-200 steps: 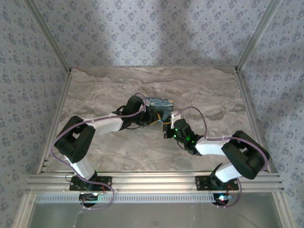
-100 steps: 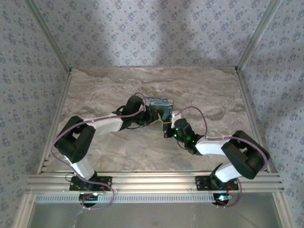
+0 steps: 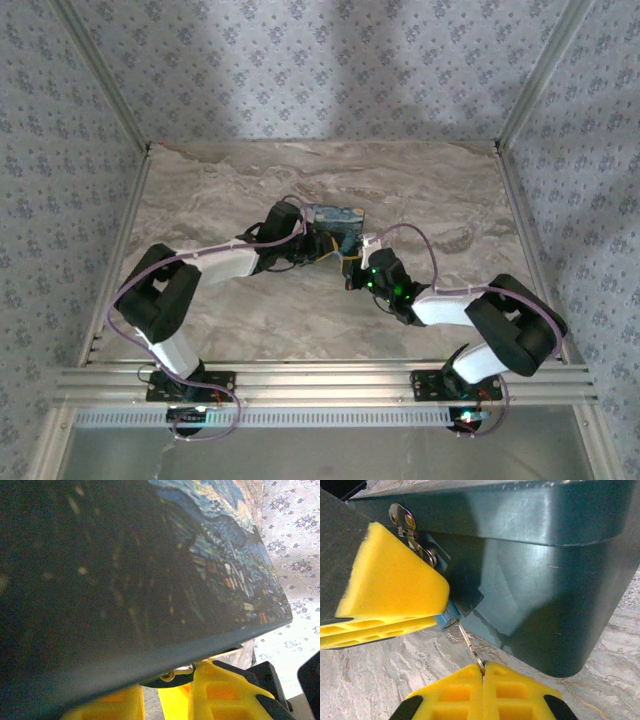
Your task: Unlock the padlock with the key
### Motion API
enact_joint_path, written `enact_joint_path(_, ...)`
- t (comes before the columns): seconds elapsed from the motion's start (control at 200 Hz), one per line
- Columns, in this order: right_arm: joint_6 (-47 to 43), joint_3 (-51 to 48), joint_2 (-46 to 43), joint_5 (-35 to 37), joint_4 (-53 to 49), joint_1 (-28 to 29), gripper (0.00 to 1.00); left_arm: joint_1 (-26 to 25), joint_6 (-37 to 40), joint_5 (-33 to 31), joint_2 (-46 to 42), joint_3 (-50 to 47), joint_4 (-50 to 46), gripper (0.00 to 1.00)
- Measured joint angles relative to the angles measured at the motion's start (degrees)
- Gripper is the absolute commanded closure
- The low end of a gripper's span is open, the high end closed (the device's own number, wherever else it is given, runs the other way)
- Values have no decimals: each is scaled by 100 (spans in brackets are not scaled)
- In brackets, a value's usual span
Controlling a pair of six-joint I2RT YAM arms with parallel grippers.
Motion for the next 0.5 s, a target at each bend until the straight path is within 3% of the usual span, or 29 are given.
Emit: enact_joint_path(0.5,0,-247,-28,2,190,-24,100,-39,-50,11,0,0,-2,79)
